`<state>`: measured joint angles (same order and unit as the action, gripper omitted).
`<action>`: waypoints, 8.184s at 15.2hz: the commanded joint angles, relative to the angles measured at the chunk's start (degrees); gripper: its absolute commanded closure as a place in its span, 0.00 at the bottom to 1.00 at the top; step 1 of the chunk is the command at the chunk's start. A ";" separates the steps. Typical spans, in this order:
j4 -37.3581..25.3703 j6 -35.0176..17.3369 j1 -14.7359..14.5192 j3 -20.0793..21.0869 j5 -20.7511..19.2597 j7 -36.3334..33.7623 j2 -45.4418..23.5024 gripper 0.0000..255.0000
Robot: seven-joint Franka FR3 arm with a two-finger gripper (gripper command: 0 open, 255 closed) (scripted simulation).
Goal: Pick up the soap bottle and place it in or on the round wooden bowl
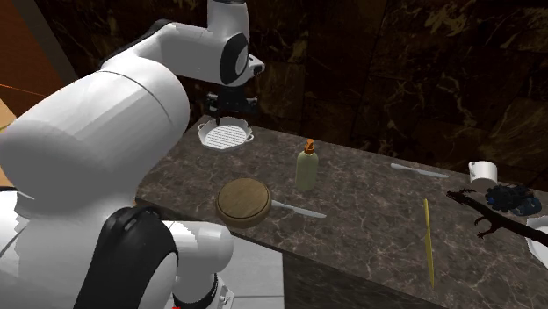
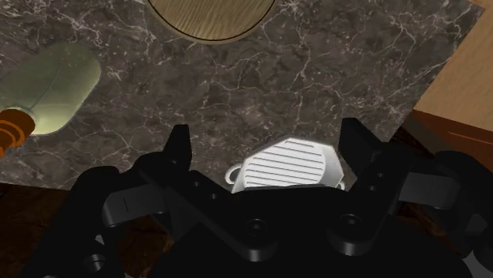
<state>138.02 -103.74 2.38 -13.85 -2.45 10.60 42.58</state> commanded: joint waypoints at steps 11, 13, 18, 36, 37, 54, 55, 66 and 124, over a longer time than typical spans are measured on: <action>-5.64 -10.61 0.79 -15.74 -2.04 16.59 -16.43 0.00; -7.46 -12.15 0.40 -18.53 -1.11 19.75 -20.00 0.00; -13.25 -15.17 -0.81 -25.50 3.97 28.89 -30.38 0.00; -13.75 -21.36 -1.39 -28.91 11.40 36.48 -39.88 0.00; -13.75 -21.36 -1.39 -28.91 11.40 36.48 -39.88 1.00; -17.52 -15.64 -1.34 -28.31 8.54 33.75 -36.89 1.00; -18.05 -14.91 -1.32 -28.22 8.27 33.48 -36.59 1.00; -24.70 -6.76 -1.35 -27.41 6.37 31.16 -34.40 1.00; 7.57 4.97 3.58 -1.11 -3.25 2.68 12.33 1.00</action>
<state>144.74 -98.03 5.91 -14.92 -5.64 13.31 54.76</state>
